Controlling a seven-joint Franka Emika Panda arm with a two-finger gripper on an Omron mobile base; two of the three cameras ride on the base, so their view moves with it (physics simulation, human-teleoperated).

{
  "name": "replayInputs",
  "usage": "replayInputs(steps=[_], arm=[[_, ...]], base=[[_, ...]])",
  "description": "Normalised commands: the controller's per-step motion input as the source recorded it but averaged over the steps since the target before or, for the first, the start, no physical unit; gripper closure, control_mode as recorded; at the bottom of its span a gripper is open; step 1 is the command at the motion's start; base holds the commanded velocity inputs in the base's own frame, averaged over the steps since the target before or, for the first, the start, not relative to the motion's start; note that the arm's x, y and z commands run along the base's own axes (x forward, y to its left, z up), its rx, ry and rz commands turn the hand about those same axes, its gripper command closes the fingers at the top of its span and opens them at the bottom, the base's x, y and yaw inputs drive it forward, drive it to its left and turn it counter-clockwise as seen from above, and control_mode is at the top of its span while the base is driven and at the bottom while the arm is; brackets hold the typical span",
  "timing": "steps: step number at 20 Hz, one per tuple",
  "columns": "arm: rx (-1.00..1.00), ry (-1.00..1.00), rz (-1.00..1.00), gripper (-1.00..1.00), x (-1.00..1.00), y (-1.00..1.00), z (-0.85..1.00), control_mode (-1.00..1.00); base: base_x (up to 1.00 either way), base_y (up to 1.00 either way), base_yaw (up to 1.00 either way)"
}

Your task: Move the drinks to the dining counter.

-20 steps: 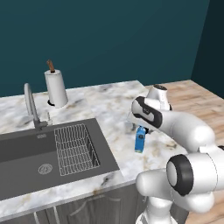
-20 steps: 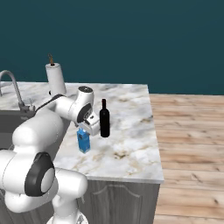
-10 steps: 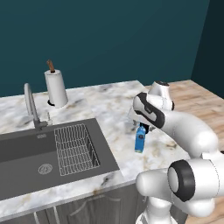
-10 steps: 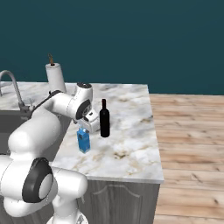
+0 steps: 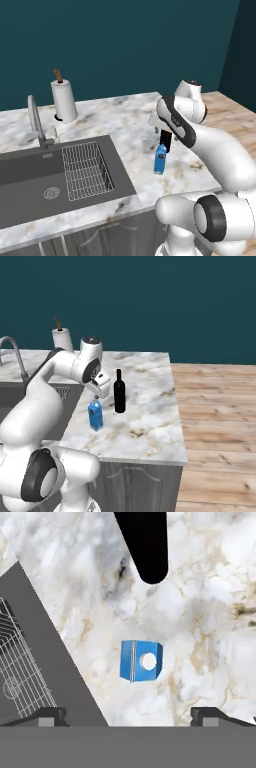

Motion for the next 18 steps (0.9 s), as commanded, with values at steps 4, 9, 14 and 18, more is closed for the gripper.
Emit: replayInputs(steps=[4, 9, 14, 18], arm=[[0.00, -0.15, 0.00, -1.00, -0.15, 0.00, 0.56, -1.00], [-0.01, -0.19, 0.00, -1.00, -0.08, 0.00, 0.51, -1.00], [-0.03, -0.22, 0.00, -1.00, 0.00, 0.00, 0.53, -1.00], [-0.03, -0.21, 0.00, -1.00, 0.00, 0.00, 0.54, -1.00]], base=[[0.00, 0.00, 0.00], [0.00, 0.00, 0.00], [0.00, 0.00, 0.00], [0.00, 0.00, 0.00]])
